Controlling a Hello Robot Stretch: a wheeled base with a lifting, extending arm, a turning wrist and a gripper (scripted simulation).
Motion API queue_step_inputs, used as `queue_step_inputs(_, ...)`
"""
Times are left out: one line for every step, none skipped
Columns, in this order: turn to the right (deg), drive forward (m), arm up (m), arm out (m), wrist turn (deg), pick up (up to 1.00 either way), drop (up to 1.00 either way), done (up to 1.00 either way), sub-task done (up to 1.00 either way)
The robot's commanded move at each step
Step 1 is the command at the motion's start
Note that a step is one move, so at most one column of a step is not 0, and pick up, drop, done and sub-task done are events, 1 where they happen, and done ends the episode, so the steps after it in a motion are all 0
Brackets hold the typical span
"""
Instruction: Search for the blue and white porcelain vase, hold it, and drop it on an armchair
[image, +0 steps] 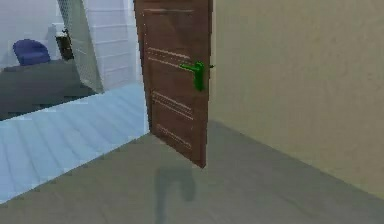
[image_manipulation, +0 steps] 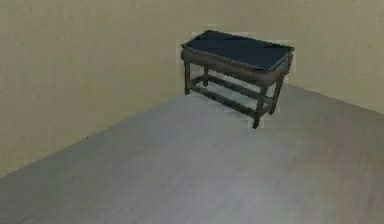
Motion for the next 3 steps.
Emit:
queue_step_inputs(-39.0, 0.0, 0.0, 0.0, 0.0, 0.0, 0.0, 0.0, 0.0)
queue_step_inputs(0.0, 1.0, 0.0, 0.0, 0.0, 0.0, 0.0, 0.0, 0.0)
queue_step_inputs(0.0, 1.0, 0.0, 0.0, 0.0, 0.0, 0.0, 0.0, 0.0)
